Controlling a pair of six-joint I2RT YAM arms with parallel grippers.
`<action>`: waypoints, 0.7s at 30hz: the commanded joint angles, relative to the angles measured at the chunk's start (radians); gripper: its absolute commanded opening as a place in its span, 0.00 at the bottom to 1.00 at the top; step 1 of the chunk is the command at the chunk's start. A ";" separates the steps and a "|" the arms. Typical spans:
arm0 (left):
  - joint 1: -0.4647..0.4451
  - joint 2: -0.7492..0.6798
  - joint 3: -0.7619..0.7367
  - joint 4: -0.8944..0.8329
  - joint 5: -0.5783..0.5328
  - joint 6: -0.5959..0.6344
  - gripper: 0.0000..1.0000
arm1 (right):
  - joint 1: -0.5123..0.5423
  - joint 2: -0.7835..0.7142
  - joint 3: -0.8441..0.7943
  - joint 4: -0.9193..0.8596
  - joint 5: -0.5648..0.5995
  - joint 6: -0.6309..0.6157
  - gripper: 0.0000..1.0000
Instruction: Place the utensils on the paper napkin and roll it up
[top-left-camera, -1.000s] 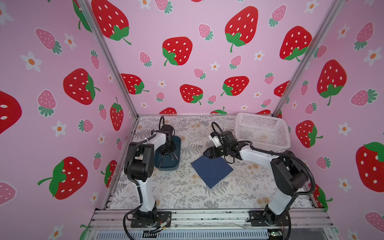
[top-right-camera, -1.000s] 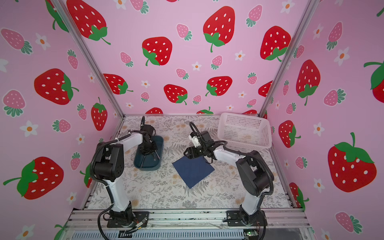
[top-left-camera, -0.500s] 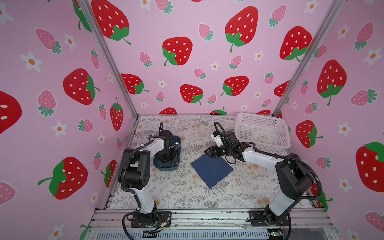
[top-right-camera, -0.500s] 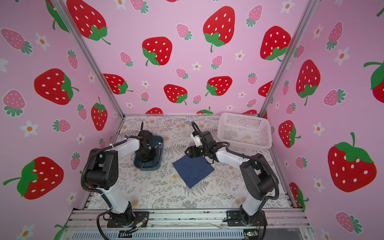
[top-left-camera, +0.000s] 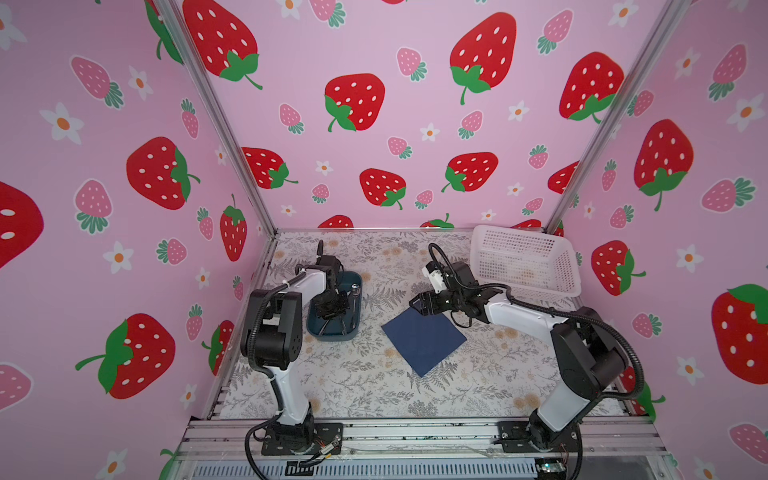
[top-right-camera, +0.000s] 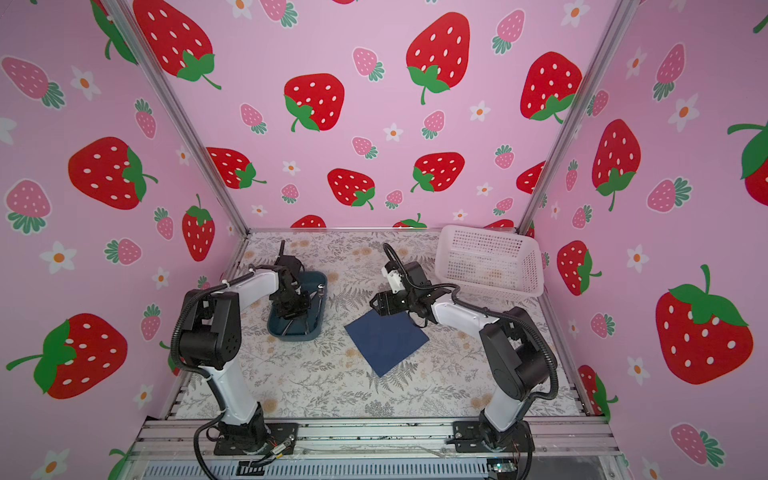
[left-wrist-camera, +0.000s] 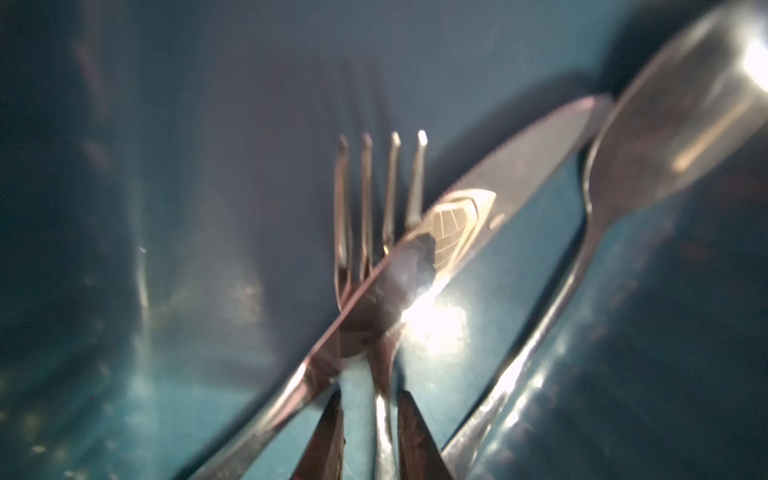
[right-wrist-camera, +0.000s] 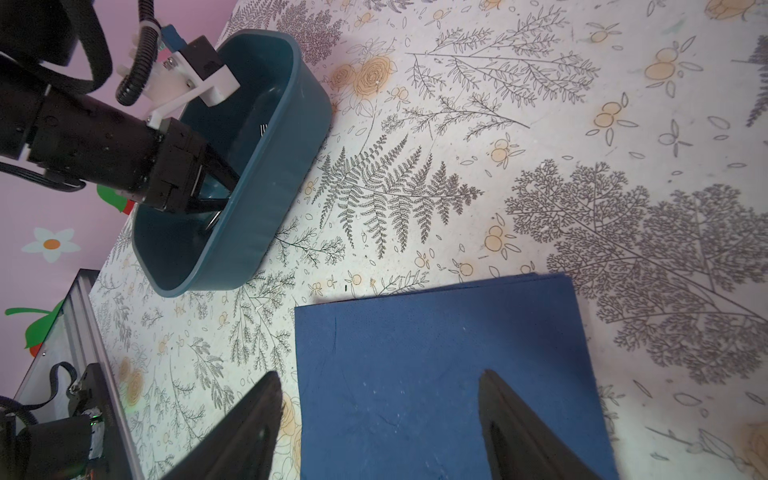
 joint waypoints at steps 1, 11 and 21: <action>0.001 0.046 0.032 -0.047 -0.003 0.014 0.24 | 0.006 0.005 0.019 0.011 0.001 0.006 0.77; -0.023 0.115 0.059 -0.084 -0.005 0.040 0.12 | 0.006 0.025 0.038 0.015 0.000 0.008 0.77; -0.017 0.095 0.078 -0.089 0.034 0.037 0.00 | 0.006 0.030 0.054 0.002 0.006 0.005 0.77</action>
